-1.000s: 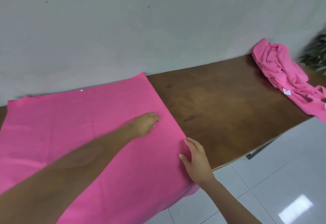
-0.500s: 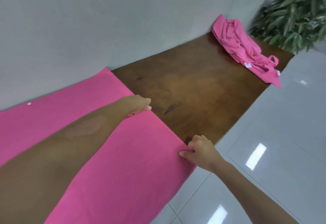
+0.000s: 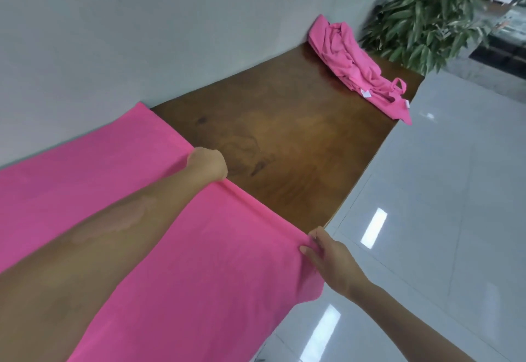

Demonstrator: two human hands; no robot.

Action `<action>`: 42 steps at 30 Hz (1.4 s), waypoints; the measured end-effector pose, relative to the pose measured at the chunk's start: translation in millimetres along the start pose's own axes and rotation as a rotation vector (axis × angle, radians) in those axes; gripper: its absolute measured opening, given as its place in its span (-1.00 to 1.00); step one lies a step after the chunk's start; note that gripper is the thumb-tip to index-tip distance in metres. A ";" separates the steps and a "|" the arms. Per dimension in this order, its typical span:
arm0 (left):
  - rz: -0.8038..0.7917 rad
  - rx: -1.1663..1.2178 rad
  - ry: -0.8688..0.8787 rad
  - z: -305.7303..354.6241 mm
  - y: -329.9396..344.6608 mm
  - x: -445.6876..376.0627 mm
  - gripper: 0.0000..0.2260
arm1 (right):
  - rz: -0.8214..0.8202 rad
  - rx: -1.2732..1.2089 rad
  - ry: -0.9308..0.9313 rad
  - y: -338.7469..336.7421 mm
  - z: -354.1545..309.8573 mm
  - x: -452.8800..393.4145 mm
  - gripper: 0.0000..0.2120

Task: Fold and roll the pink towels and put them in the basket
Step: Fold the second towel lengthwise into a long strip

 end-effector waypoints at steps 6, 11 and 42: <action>0.124 0.041 0.038 -10.4 9.9 -2.8 -0.90 | 0.106 0.092 0.094 4.1 10.7 18.8 -0.75; 0.140 0.272 0.007 -23.1 17.5 3.0 -0.70 | 0.146 0.164 0.059 -8.8 10.6 20.8 -0.53; 0.115 0.663 -0.079 -286.1 47.1 214.3 -0.16 | 0.003 0.235 -0.426 35.6 -152.3 172.7 -0.71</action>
Point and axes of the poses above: each hand's wrist, its own x-axis away from the middle knuckle, its own y-axis out of the palm, z = x × y, the point moved 5 cm from there along -x, towards the middle knuckle, and after that the axes turned 13 degrees about -y, right-handed, at the moved point
